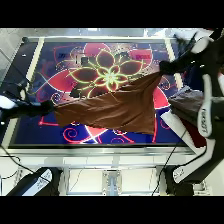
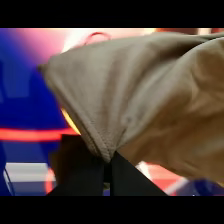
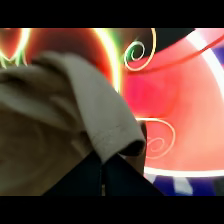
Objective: Fold the shirts.
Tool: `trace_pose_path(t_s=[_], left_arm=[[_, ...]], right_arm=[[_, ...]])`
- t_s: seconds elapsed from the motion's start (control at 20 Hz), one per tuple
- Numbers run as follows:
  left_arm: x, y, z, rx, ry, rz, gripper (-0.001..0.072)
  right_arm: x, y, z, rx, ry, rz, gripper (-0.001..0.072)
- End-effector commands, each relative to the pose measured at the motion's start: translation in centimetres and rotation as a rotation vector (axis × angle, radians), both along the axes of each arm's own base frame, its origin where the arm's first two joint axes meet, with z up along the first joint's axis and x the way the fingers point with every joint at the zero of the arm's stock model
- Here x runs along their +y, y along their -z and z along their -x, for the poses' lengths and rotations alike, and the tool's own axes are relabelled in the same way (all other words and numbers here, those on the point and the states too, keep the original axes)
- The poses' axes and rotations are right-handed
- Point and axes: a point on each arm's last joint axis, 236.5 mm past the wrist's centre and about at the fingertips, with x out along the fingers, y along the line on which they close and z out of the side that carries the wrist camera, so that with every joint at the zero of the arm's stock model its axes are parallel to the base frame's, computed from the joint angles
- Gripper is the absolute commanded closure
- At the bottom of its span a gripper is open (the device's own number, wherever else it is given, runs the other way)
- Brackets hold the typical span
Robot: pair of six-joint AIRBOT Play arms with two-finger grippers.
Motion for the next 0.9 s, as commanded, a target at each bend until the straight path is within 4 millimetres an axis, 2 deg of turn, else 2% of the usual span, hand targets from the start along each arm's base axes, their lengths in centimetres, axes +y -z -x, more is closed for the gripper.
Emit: trace_pose_path(t_s=[0.0, 0.1, 0.2, 0.25, 0.35, 0.45, 0.55, 0.6, 0.65, 0.7, 0.75, 0.85], left_arm=[[3.6, 4.5, -3.9, -0.117, -0.165, -0.096, 0.0695], [4.7, 3.6, -6.9, -0.213, -0.295, -0.043, 0.0695], [5.4, 2.2, -9.1, -0.274, -0.373, 0.001, 0.0695], [5.6, 0.7, -10.1, -0.309, -0.381, 0.010, 0.0695], [5.4, -2.7, -12.2, -0.387, -0.363, 0.010, 0.0695], [5.0, -5.4, -13.8, -0.454, -0.337, -0.005, 0.0695], [4.6, -5.5, -14.4, -0.457, -0.326, -0.002, 0.0694], [4.4, -5.0, -14.4, -0.447, -0.322, -0.001, 0.0616], [4.5, -4.6, -14.5, -0.439, -0.324, 0.000, 0.0325], [4.7, -4.5, -14.5, -0.437, -0.327, -0.001, 0.0048], [5.4, -4.9, -14.6, -0.445, -0.340, -0.004, -0.0007], [7.6, -7.0, -14.6, -0.488, -0.382, -0.017, -0.0006]], right_arm=[[0.6, 9.0, -2.6, 0.111, 0.124, -0.078, 0.0698], [0.7, 9.2, -5.1, 0.029, 0.178, -0.110, 0.0697], [0.6, 7.7, -7.1, -0.060, 0.202, -0.125, 0.0698], [0.5, 6.9, -7.6, -0.087, 0.204, -0.125, 0.0698], [0.4, 5.7, -8.2, -0.119, 0.202, -0.126, 0.0698], [0.6, 5.5, -8.2, -0.119, 0.201, -0.131, 0.0697], [1.0, 5.5, -8.1, -0.112, 0.200, -0.149, 0.0689], [1.3, 5.3, -8.1, -0.110, 0.200, -0.165, 0.0597], [1.6, 5.2, -8.1, -0.109, 0.200, -0.183, 0.0398], [1.9, 4.8, -7.9, -0.104, 0.197, -0.198, 0.0315], [2.0, 4.4, -7.6, -0.098, 0.189, -0.195, 0.0316], [0.1, 2.7, -6.5, -0.103, 0.177, -0.127, 0.0318]])
